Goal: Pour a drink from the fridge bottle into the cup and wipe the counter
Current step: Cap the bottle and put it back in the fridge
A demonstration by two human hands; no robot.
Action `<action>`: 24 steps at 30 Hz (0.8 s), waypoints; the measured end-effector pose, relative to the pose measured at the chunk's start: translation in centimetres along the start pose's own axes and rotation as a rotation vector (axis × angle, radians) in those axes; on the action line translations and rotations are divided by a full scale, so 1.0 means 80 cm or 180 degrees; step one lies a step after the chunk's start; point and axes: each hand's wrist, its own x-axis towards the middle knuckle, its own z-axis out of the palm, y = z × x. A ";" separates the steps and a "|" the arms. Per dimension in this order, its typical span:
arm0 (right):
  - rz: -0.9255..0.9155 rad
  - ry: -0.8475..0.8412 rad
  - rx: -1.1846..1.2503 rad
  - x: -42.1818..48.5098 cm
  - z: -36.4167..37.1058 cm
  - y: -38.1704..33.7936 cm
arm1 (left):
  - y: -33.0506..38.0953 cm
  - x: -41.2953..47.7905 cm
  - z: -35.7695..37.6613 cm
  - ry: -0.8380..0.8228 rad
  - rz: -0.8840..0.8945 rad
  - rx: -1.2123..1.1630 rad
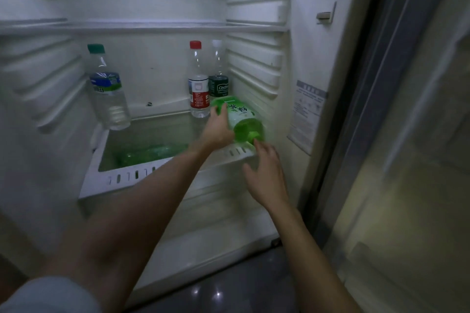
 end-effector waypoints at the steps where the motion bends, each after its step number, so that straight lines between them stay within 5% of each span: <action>1: -0.0027 -0.0050 -0.0056 0.002 -0.001 0.000 | -0.002 0.000 -0.003 -0.0033 0.0003 -0.0057; 8: -0.0116 -0.0069 -0.0247 0.010 -0.013 -0.005 | -0.010 -0.029 -0.024 0.0157 0.0504 -0.0170; 16: 0.0104 -0.0117 -0.0415 -0.027 -0.048 0.014 | -0.021 -0.054 -0.061 0.0075 0.0944 0.0516; 24: -0.0397 -0.1048 -0.1200 -0.076 -0.066 0.029 | -0.005 -0.099 -0.050 -0.0494 0.1103 0.1275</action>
